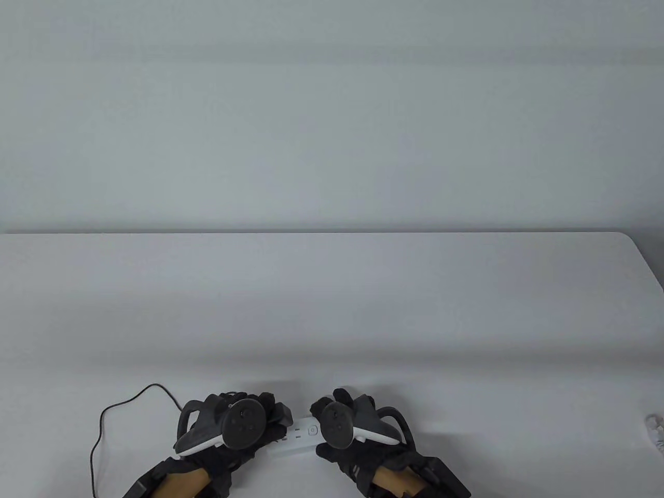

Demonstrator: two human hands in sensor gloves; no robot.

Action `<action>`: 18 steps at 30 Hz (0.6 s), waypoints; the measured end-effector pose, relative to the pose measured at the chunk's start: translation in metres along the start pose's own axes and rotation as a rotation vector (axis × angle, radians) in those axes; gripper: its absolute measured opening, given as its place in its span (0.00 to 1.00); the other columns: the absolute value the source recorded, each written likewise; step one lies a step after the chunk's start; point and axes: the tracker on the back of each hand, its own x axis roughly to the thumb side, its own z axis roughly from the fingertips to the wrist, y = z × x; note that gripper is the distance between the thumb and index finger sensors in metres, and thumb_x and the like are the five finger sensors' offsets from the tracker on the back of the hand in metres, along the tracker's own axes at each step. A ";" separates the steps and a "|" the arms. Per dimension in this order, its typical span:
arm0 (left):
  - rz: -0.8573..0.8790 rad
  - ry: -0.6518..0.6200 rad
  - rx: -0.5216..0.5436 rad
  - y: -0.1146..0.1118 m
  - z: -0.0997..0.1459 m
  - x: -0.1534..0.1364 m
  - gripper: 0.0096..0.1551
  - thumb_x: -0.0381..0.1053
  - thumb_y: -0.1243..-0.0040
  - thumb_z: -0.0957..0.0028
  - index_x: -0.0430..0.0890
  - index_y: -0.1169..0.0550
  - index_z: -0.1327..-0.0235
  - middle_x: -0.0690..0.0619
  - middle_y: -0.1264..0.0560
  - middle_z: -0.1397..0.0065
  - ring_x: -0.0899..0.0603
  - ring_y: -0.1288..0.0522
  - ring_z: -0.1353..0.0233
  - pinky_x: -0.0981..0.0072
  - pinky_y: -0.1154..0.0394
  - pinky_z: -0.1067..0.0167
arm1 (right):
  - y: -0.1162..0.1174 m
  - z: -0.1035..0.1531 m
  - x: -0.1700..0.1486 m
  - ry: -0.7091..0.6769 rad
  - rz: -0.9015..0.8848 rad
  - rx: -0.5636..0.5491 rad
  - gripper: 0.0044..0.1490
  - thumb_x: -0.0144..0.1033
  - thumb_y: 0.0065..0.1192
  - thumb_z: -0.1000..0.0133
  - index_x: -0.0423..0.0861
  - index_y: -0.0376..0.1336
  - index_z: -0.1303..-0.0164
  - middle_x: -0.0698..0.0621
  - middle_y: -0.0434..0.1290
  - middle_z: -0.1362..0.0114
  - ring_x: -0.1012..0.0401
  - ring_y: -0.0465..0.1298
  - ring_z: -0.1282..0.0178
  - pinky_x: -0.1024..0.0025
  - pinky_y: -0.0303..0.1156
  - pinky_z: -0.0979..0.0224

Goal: Insert the power adapter into the power strip

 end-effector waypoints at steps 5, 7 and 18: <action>-0.008 -0.006 -0.068 -0.004 -0.001 0.000 0.43 0.68 0.46 0.52 0.41 0.29 0.31 0.44 0.18 0.43 0.40 0.17 0.44 0.38 0.27 0.32 | -0.001 0.001 0.000 0.001 0.005 0.000 0.54 0.55 0.48 0.43 0.52 0.29 0.15 0.51 0.40 0.09 0.48 0.35 0.12 0.35 0.37 0.21; -0.012 -0.006 -0.081 -0.005 -0.002 0.000 0.43 0.68 0.46 0.52 0.41 0.29 0.32 0.44 0.18 0.43 0.40 0.16 0.44 0.38 0.27 0.32 | -0.001 0.000 0.000 0.001 0.005 0.000 0.54 0.55 0.48 0.43 0.52 0.29 0.15 0.51 0.40 0.09 0.48 0.35 0.12 0.35 0.37 0.21; -0.012 -0.011 -0.132 -0.006 -0.004 0.002 0.43 0.68 0.46 0.52 0.41 0.28 0.31 0.44 0.18 0.44 0.40 0.17 0.45 0.38 0.27 0.32 | -0.001 0.000 0.001 -0.003 0.009 0.001 0.54 0.54 0.49 0.43 0.52 0.30 0.15 0.50 0.40 0.09 0.47 0.36 0.12 0.35 0.38 0.21</action>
